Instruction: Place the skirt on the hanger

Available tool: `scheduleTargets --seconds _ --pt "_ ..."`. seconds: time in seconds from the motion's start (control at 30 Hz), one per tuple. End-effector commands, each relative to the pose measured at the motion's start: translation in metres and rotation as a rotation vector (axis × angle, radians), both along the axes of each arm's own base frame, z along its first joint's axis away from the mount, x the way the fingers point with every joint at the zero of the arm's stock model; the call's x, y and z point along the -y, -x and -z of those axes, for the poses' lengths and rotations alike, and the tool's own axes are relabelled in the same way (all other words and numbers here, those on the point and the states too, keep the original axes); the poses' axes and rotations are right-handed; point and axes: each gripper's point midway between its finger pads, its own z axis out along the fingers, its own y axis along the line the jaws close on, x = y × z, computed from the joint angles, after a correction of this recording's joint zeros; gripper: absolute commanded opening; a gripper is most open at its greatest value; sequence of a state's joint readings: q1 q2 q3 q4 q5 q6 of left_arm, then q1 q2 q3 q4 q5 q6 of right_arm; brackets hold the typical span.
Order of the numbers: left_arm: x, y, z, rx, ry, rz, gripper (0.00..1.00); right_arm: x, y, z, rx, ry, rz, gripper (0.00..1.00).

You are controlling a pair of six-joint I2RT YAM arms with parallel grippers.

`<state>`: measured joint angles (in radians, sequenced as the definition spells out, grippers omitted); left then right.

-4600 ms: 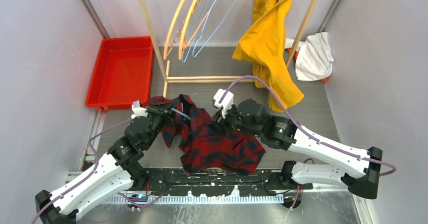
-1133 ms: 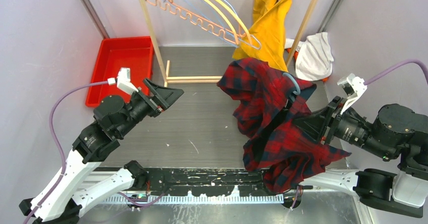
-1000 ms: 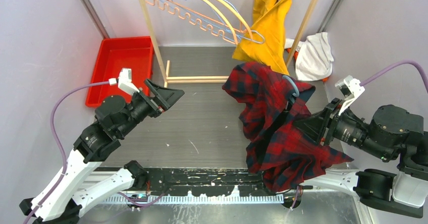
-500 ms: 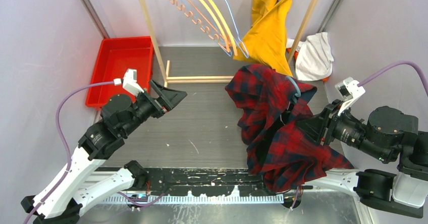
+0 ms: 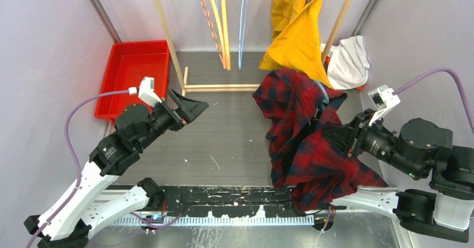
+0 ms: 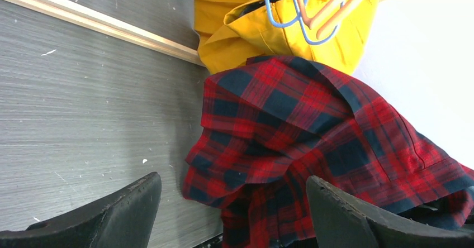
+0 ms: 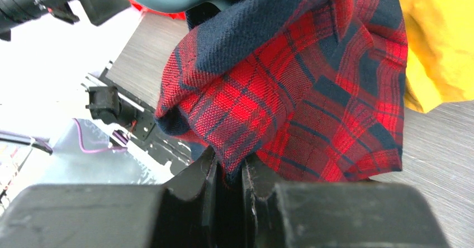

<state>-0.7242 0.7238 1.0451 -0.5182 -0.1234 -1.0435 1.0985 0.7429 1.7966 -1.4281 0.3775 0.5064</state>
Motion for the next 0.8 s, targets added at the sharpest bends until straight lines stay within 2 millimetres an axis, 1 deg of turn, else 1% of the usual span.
scheduleTargets --seconds 0.0,0.2,0.33,0.47,0.63,0.77 --pt "-0.004 0.001 -0.008 0.031 0.019 -0.008 1.0 -0.029 -0.027 -0.061 0.111 -0.259 0.081 0.01" --pt "-0.013 0.012 -0.008 0.035 0.015 -0.007 1.0 -0.05 -0.054 -0.085 0.15 -0.368 0.178 0.01" --pt "-0.02 0.019 -0.004 0.029 0.001 -0.004 0.99 -0.063 -0.068 -0.107 0.192 -0.441 0.213 0.01" --pt "-0.026 0.026 -0.005 0.036 0.0 -0.003 1.0 -0.081 -0.08 -0.132 0.241 -0.503 0.224 0.01" --pt "-0.03 0.031 -0.005 0.036 -0.005 -0.001 1.0 -0.109 -0.101 -0.154 0.299 -0.524 0.246 0.01" --pt "-0.031 0.034 -0.003 0.027 -0.009 0.009 0.99 -0.127 -0.119 -0.168 0.347 -0.517 0.29 0.01"
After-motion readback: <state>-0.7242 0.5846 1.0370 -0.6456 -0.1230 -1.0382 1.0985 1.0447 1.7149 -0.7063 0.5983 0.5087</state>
